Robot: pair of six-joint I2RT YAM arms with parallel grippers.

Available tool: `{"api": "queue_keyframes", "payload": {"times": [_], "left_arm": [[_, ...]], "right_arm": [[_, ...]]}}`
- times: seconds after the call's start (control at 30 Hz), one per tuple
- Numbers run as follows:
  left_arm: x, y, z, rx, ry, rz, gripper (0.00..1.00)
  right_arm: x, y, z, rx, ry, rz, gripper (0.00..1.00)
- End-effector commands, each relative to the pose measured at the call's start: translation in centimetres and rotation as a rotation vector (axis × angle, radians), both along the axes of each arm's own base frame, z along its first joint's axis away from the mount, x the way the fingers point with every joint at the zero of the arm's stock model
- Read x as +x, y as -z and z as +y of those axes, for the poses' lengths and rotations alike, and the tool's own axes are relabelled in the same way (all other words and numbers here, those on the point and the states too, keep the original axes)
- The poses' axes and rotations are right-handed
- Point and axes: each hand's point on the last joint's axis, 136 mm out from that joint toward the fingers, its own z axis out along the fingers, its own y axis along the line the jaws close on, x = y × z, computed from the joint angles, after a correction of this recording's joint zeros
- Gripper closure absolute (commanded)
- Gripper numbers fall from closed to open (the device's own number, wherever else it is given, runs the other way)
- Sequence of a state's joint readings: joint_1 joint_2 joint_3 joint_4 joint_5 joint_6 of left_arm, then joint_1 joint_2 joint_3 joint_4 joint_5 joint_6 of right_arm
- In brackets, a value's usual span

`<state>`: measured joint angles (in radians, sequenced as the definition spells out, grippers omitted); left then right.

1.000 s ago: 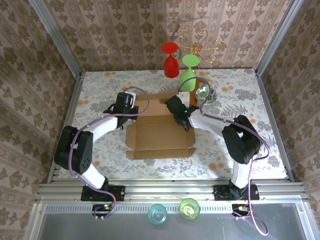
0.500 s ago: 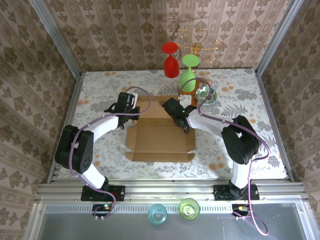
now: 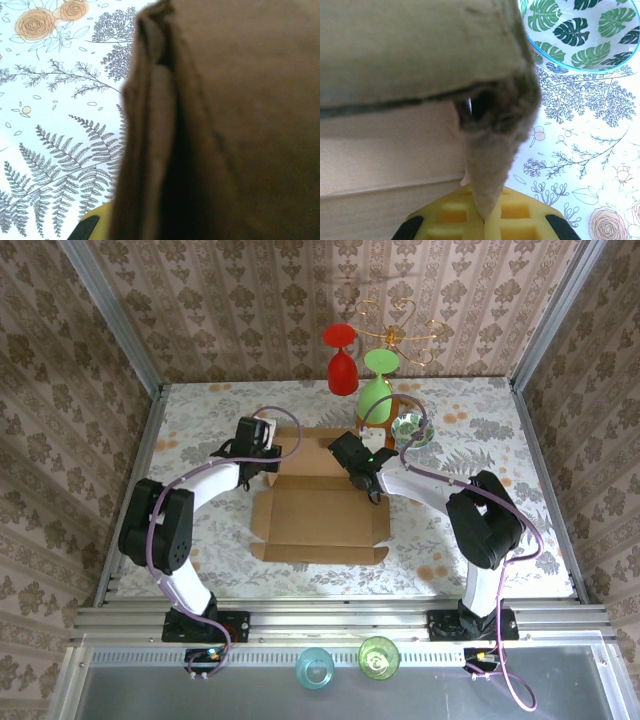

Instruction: Fold the paper box

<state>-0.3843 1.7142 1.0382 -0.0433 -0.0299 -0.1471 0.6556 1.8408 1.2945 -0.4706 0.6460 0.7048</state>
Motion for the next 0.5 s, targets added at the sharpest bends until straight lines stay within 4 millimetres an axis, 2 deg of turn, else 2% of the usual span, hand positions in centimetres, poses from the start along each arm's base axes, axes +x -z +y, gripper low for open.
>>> {"api": "queue_keyframes", "payload": {"times": [0.0, 0.13, 0.27, 0.37, 0.47], "left_arm": [[-1.1, 2.5, 1.3, 0.112, -0.028, 0.099, 1.00], [-1.3, 2.1, 0.3, 0.137, 0.022, 0.088, 1.00], [-1.7, 2.2, -0.5, 0.143, 0.076, 0.092, 1.00], [-1.9, 2.4, -0.7, 0.147, 0.098, 0.103, 1.00], [-1.8, 2.5, -0.8, 0.150, 0.109, 0.115, 1.00]], "right_arm": [[-1.2, 1.1, -0.7, 0.000, 0.012, 0.087, 1.00], [-1.2, 1.1, -1.0, 0.033, 0.016, 0.089, 1.00], [-0.2, 1.0, -0.9, 0.105, -0.026, 0.055, 0.99], [0.5, 0.5, -0.5, 0.170, -0.091, 0.009, 0.87], [1.1, 0.2, -0.6, 0.205, -0.114, -0.017, 0.81]]}}
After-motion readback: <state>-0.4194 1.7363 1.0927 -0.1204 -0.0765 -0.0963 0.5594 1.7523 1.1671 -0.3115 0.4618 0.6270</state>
